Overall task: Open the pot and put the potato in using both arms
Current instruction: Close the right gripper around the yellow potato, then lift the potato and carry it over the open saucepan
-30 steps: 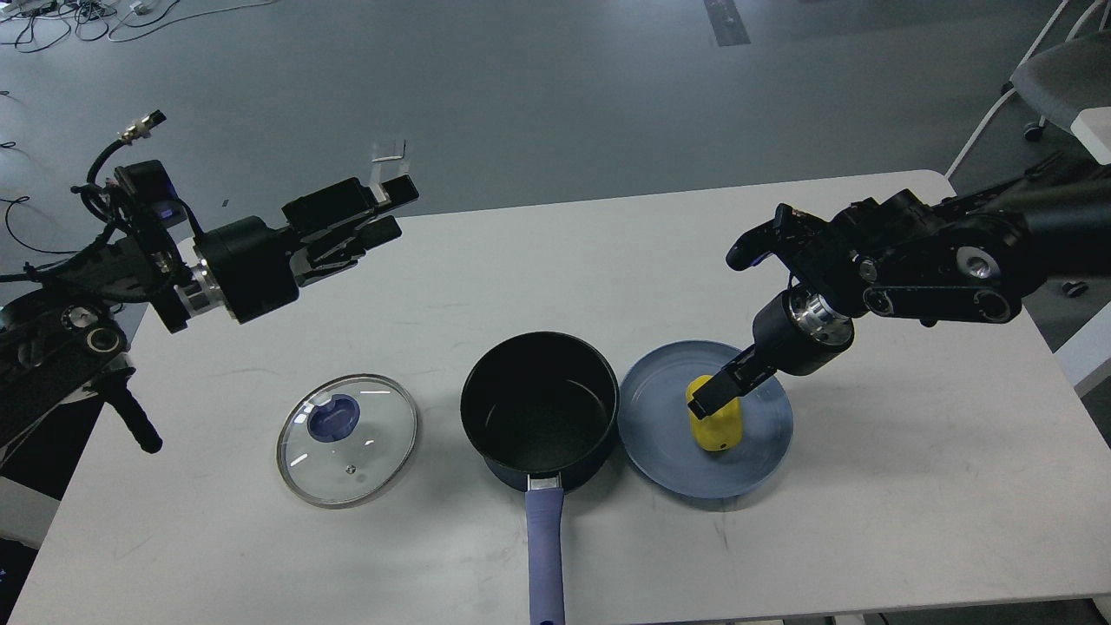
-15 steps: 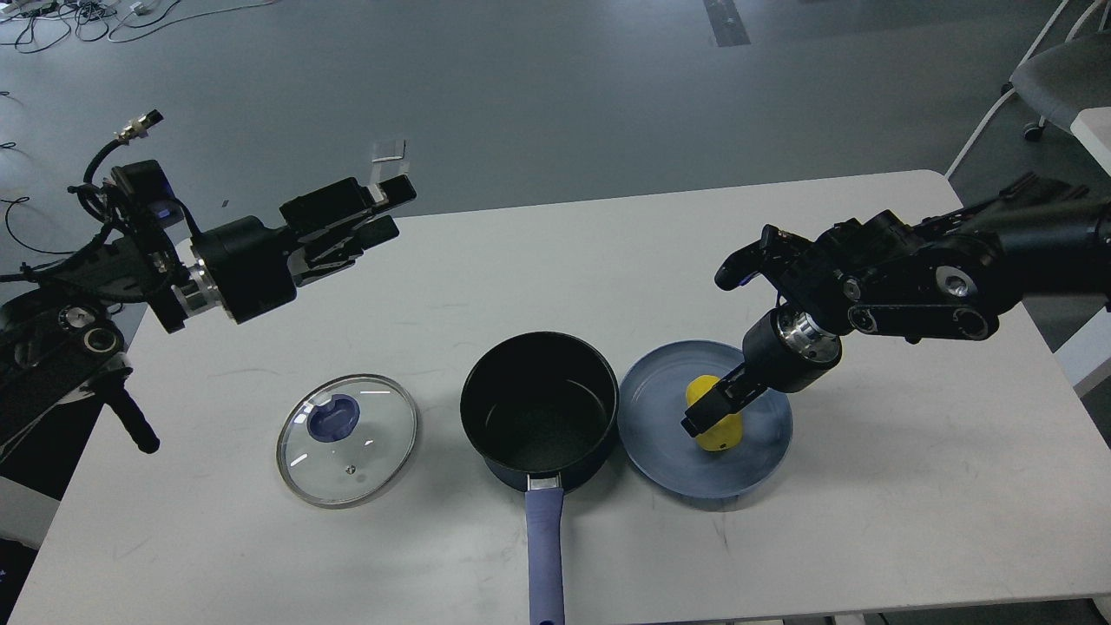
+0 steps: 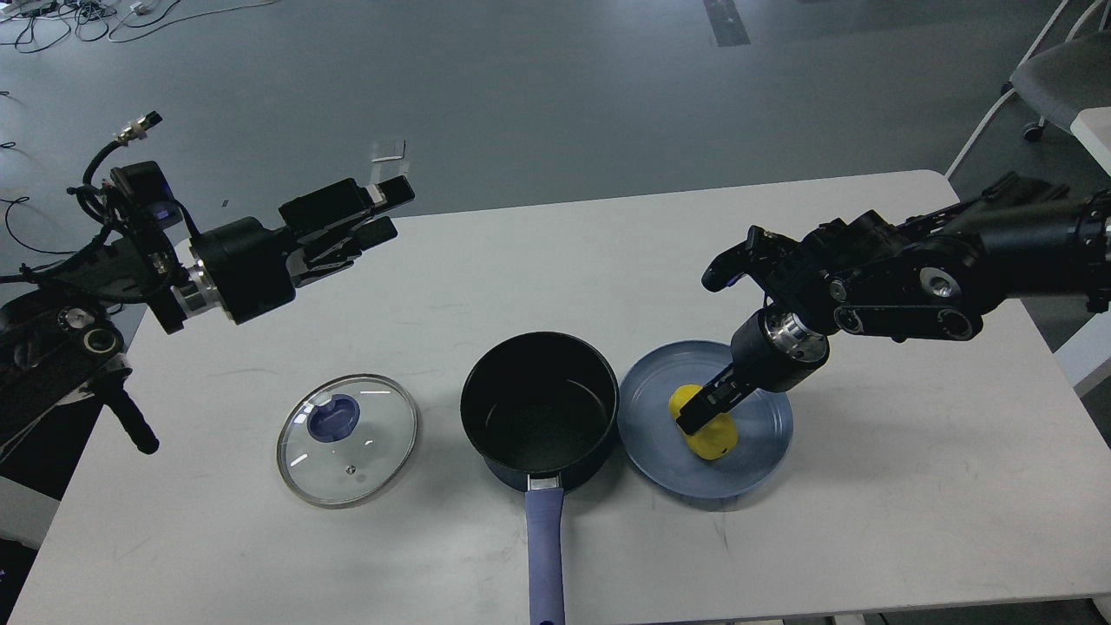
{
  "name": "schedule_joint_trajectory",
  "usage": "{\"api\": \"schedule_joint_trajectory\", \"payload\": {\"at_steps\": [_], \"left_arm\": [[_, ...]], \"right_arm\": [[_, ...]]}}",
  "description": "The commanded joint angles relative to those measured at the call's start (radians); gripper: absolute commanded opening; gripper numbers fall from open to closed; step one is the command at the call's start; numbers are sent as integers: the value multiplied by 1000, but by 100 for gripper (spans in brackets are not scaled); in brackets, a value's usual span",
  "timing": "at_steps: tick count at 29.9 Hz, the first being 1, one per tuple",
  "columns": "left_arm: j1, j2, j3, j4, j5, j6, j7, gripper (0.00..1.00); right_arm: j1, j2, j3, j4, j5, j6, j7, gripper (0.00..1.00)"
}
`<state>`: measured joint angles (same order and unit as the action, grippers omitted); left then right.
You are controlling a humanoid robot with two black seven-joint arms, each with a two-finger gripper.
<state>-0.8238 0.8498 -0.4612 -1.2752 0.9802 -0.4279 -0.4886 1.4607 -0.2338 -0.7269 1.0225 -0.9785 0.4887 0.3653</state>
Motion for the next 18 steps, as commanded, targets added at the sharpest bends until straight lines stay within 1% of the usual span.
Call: {"api": "schedule_joint_trajectory", "payload": {"at_steps": [1,3,9,14,18], "left_arm": [[0,0,-1,2,0,0,0,98],[0,0,-1,2,0,0,0,98],[0,2,-1,2,0,0,0,98],[0,0,-2,2,0,0,0,98],[0,2,-8,2,-2,-3,0,98]], "right_arm": [[6,-1,-2,-4,0,0,0,33],[9,-2,-2,-10,0,0,-2,30],[38,-21,-2,-5,17,0,0,30],[141,-84,6,7,60,0,1,31],[165,-97,46,25,90,0,1,31]]}}
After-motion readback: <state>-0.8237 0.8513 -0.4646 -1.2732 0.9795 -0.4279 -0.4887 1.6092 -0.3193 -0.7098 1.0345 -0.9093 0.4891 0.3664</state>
